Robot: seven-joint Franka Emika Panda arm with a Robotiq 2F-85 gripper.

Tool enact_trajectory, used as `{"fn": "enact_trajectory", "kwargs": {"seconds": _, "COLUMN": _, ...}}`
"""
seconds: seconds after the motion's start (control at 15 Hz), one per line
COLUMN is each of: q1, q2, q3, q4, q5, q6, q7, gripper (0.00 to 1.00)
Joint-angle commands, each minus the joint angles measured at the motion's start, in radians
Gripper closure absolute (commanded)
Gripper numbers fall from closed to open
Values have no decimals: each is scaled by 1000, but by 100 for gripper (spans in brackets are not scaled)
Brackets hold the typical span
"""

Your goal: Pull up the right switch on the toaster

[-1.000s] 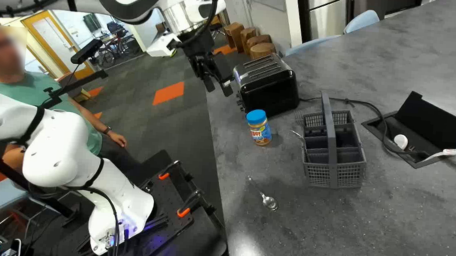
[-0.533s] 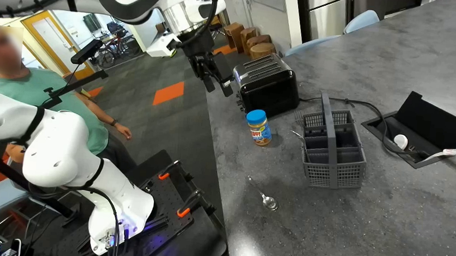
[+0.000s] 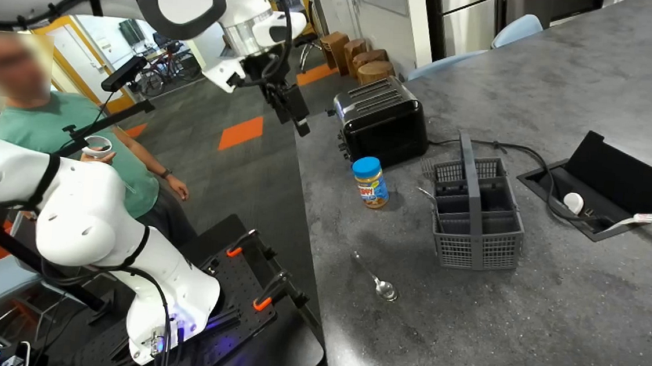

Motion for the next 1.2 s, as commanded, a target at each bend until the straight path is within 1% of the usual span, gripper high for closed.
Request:
{"fn": "enact_trajectory", "kwargs": {"seconds": 0.0, "q1": 51, "q2": -87, "q3": 56, "q4": -113, "q5": 121, "q6": 85, "q7": 106, "gripper": 0}}
{"fn": "enact_trajectory", "kwargs": {"seconds": 0.2, "q1": 100, "q2": -98, "q3": 136, "q4": -188, "q5": 207, "q6": 234, "q7": 209, "gripper": 0}}
{"fn": "enact_trajectory", "kwargs": {"seconds": 0.4, "q1": 152, "q2": -38, "q3": 244, "q4": -216, "q5": 248, "q6": 416, "q7": 345, "gripper": 0}}
{"fn": "enact_trajectory", "kwargs": {"seconds": 0.53, "q1": 164, "q2": 35, "q3": 326, "q4": -209, "q5": 236, "q6": 533, "q7": 463, "gripper": 0}}
{"fn": "enact_trajectory", "kwargs": {"seconds": 0.6, "q1": 154, "q2": 78, "q3": 372, "q4": -204, "q5": 213, "q6": 598, "q7": 534, "gripper": 0}}
{"fn": "enact_trajectory", "kwargs": {"seconds": 0.73, "q1": 133, "q2": 160, "q3": 452, "q4": -178, "q5": 176, "q6": 684, "q7": 656, "gripper": 0}}
{"fn": "enact_trajectory", "kwargs": {"seconds": 0.8, "q1": 138, "q2": 192, "q3": 465, "q4": -163, "q5": 169, "q6": 692, "q7": 679, "gripper": 0}}
{"fn": "enact_trajectory", "kwargs": {"seconds": 0.87, "q1": 169, "q2": 109, "q3": 422, "q4": -209, "q5": 186, "q6": 655, "q7": 624, "gripper": 0}}
{"fn": "enact_trajectory", "kwargs": {"seconds": 1.0, "q1": 171, "q2": 166, "q3": 445, "q4": -192, "q5": 176, "q6": 684, "q7": 666, "gripper": 0}}
{"fn": "enact_trajectory", "kwargs": {"seconds": 1.13, "q1": 169, "q2": 187, "q3": 443, "q4": -177, "q5": 175, "q6": 684, "q7": 667, "gripper": 0}}
